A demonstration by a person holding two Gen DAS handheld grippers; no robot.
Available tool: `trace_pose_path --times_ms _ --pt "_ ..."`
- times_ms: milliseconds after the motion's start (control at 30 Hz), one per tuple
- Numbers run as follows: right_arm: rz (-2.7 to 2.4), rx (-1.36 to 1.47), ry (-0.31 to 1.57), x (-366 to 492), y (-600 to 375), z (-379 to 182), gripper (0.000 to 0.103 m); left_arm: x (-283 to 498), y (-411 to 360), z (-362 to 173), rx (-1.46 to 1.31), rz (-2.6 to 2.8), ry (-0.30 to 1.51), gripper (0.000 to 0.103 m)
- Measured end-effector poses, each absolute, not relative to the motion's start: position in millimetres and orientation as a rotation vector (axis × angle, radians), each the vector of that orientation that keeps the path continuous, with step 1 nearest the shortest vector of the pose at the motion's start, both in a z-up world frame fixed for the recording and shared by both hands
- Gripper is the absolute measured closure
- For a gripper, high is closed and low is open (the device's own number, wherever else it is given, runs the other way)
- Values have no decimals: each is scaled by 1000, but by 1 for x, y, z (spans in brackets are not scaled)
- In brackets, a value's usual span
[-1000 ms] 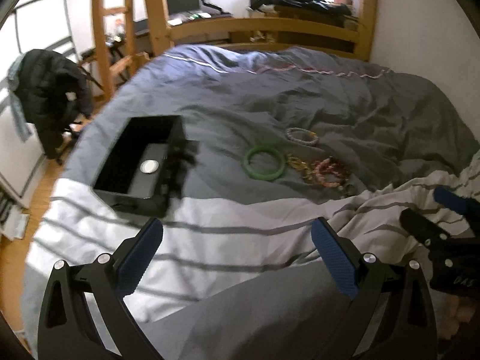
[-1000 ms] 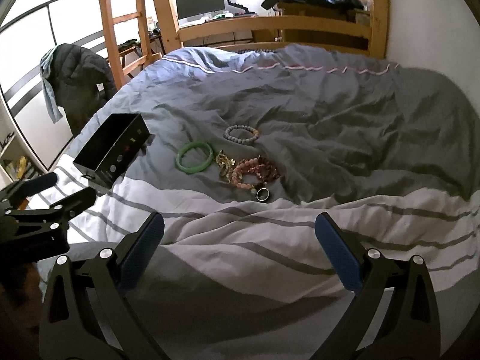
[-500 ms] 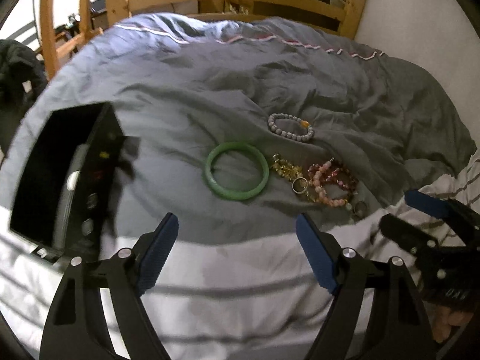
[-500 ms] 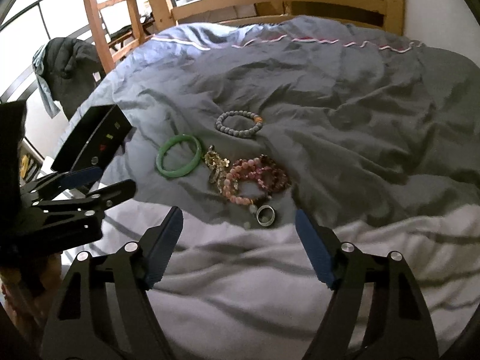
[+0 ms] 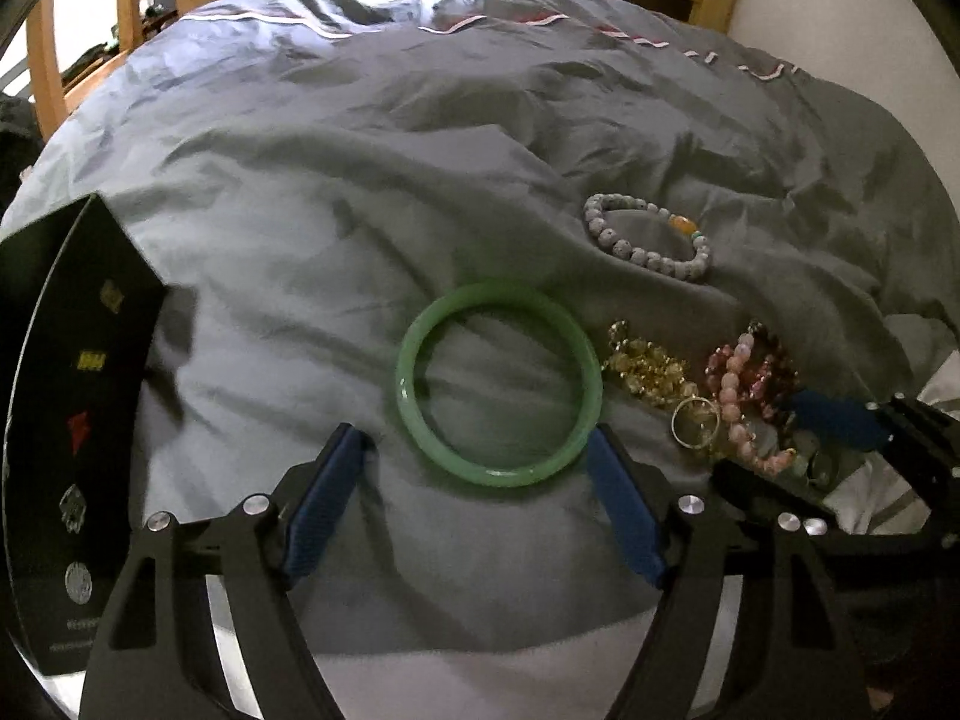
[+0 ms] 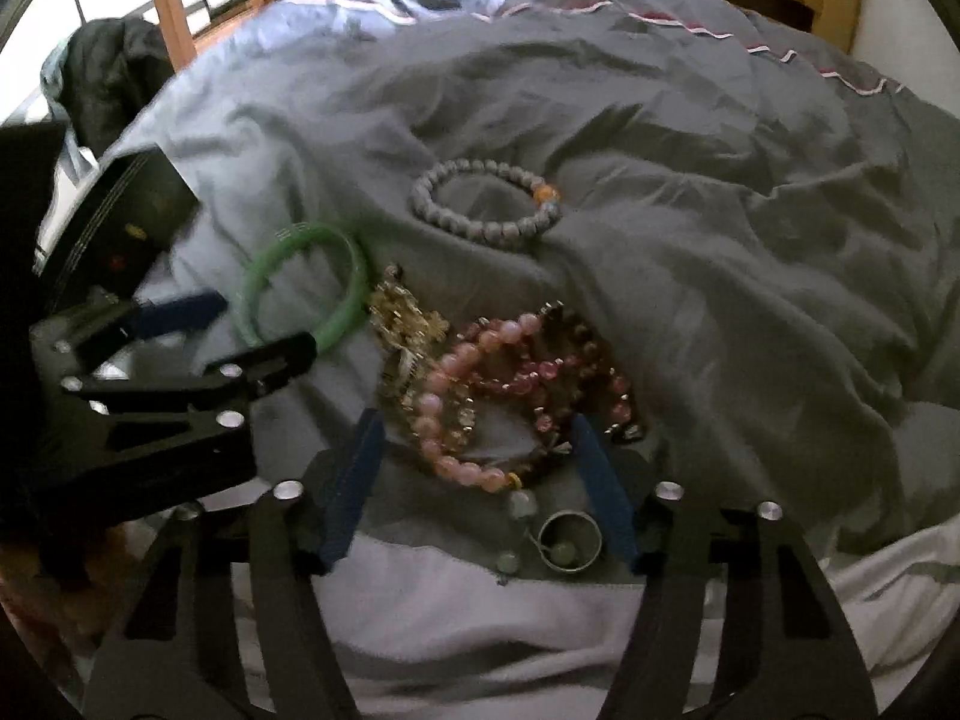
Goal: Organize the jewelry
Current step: 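Reach the left tool to the green bangle and close on it, then lift the green bangle with the left tool while the right tool grasps pink beads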
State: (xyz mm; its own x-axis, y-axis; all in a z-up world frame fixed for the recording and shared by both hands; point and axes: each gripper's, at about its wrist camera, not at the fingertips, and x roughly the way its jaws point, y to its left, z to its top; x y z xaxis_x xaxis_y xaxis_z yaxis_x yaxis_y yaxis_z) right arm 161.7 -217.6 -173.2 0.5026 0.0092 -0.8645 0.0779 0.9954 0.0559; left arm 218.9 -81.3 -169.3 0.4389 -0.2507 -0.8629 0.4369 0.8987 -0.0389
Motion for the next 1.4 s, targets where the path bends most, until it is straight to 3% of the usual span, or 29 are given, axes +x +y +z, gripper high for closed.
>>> trace_pose_path --times_ms 67,100,133,333,467,500,533,700,1400 --pt "-58 74 1034 162 -217 -176 65 223 -84 -171 201 -439 1027 27" --pt "-67 72 1022 162 -218 -175 69 225 -85 -172 197 -441 1028 27" --pt "-72 77 1015 161 -219 -174 77 226 -84 -173 194 -443 1029 32" --pt "-85 141 950 153 -230 -160 94 222 -83 -168 183 -448 1025 38" --pt "-93 171 911 147 -236 -148 94 219 -80 -162 161 -452 1018 43" --pt "-94 180 906 147 -239 -147 94 219 -79 -160 162 -431 1015 78" --pt "-95 189 903 145 -241 -146 94 220 -76 -160 152 -422 1034 87" --pt "-94 219 893 139 -244 -142 94 224 -67 -164 94 -434 1081 89" --pt "-104 237 817 118 -251 -118 94 204 -67 -131 103 -463 992 94"
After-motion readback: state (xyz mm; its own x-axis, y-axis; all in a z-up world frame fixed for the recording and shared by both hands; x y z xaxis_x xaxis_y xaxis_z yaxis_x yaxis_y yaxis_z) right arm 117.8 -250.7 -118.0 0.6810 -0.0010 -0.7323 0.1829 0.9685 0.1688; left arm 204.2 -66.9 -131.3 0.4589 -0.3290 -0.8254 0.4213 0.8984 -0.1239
